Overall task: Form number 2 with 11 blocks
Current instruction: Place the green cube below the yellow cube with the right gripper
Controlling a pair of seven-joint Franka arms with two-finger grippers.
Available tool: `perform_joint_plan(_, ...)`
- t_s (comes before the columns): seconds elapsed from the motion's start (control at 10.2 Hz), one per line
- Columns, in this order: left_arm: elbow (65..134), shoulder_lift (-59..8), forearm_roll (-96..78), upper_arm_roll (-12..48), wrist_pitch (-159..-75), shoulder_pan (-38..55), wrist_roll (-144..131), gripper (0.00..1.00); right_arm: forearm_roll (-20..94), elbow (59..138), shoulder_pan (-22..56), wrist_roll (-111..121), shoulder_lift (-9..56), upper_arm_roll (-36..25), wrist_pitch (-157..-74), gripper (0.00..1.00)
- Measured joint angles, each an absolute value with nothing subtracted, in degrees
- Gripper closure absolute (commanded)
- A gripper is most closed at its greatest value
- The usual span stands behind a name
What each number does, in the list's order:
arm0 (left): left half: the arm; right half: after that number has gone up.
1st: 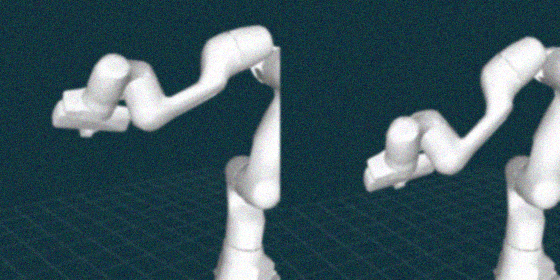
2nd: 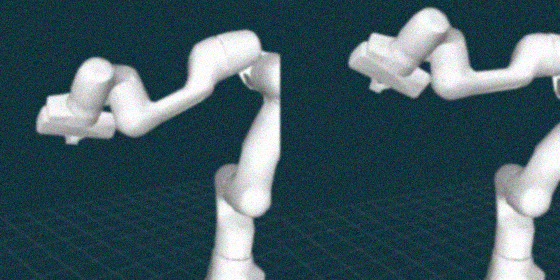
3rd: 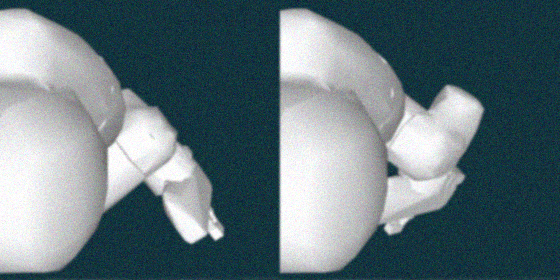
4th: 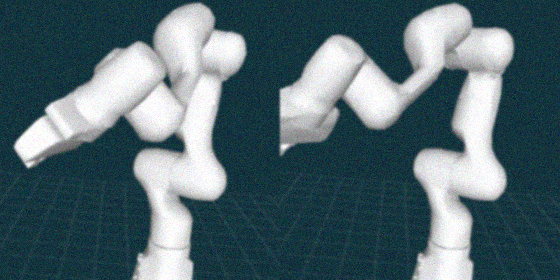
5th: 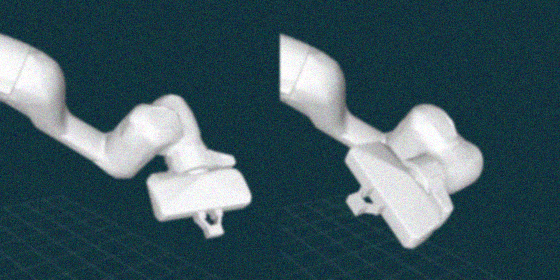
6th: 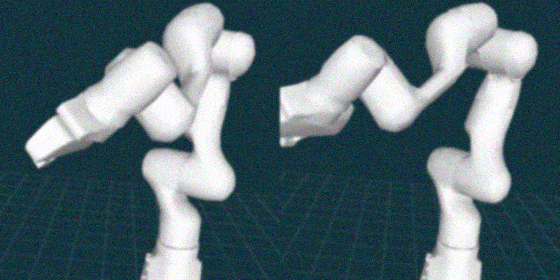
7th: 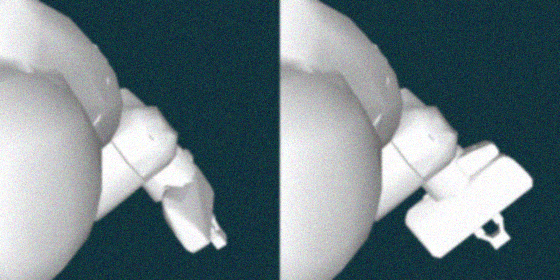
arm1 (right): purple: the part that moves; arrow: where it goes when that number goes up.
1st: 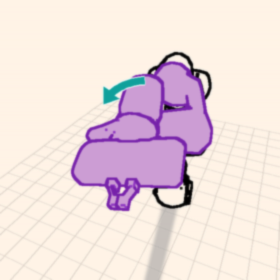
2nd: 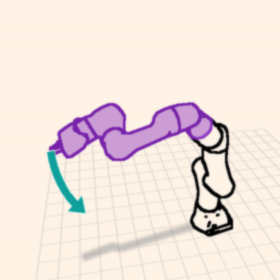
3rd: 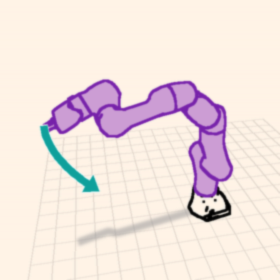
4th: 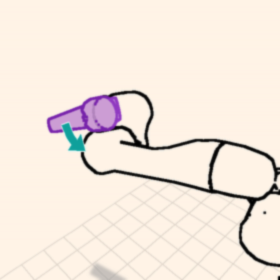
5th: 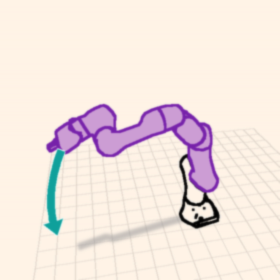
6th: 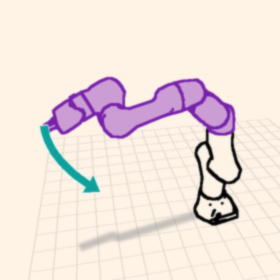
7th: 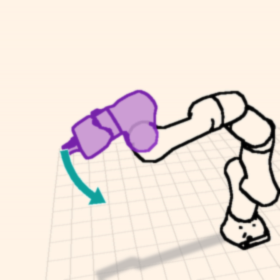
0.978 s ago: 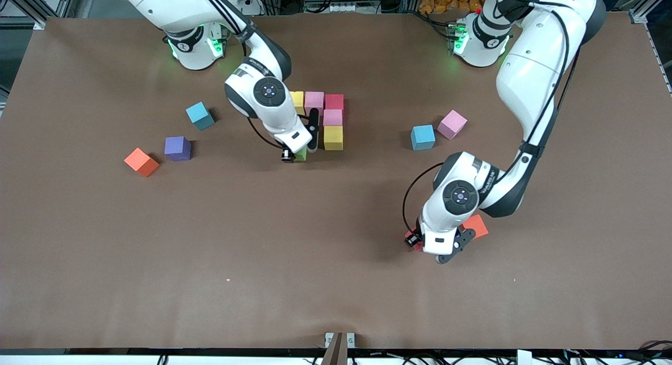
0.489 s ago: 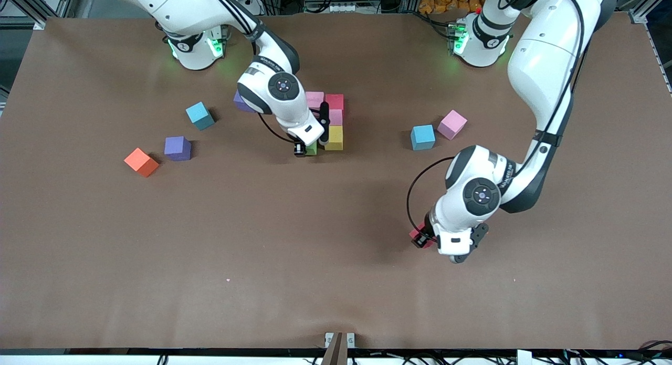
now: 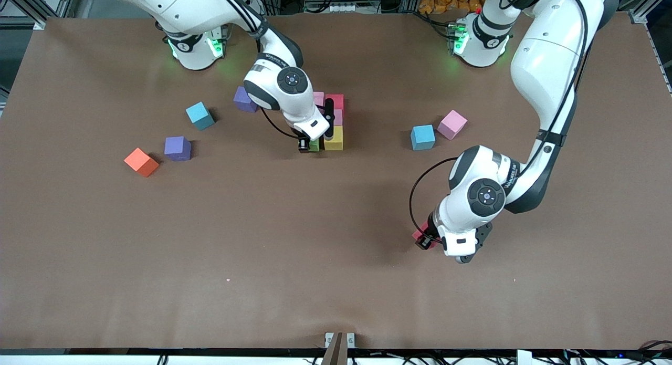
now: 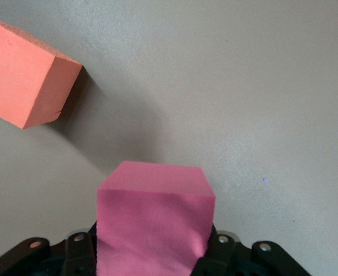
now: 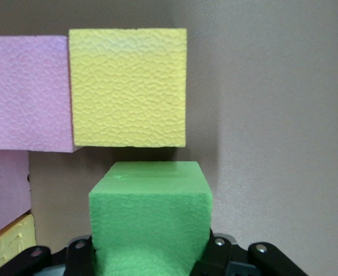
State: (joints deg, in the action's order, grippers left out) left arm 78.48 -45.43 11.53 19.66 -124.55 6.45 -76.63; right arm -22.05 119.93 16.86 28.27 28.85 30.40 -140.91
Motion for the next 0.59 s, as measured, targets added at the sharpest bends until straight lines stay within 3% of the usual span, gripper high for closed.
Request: perform_joint_plan(0.59, 78.53, -45.43, 11.52, 19.72, -124.43, 6.46, -76.77, 0.86, -23.97, 121.39, 16.87, 25.32, 30.27, 30.42, -145.03, 0.75)
